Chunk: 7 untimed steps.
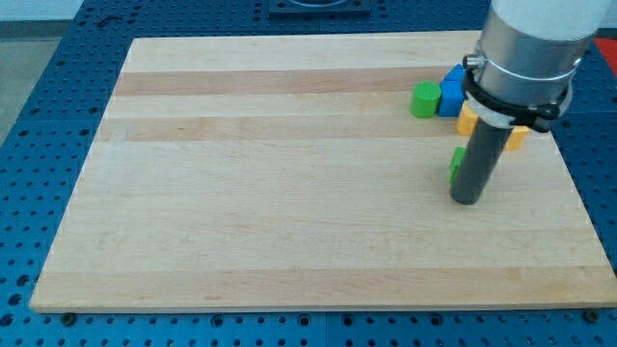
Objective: Move green star closer to group of blocks
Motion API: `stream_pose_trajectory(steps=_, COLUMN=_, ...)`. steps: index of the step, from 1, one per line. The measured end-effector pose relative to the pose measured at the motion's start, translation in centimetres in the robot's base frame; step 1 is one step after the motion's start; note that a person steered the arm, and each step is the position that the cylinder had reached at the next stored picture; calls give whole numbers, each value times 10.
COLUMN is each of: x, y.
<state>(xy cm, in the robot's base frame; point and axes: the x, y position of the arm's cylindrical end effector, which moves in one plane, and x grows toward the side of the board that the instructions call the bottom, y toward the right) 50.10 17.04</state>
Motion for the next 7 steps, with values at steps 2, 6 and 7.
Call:
stream_pose_trajectory(steps=2, x=-3, y=48)
stream_pose_trajectory(steps=6, x=-34, y=-46)
stream_pose_trajectory(steps=7, x=-23, y=-72)
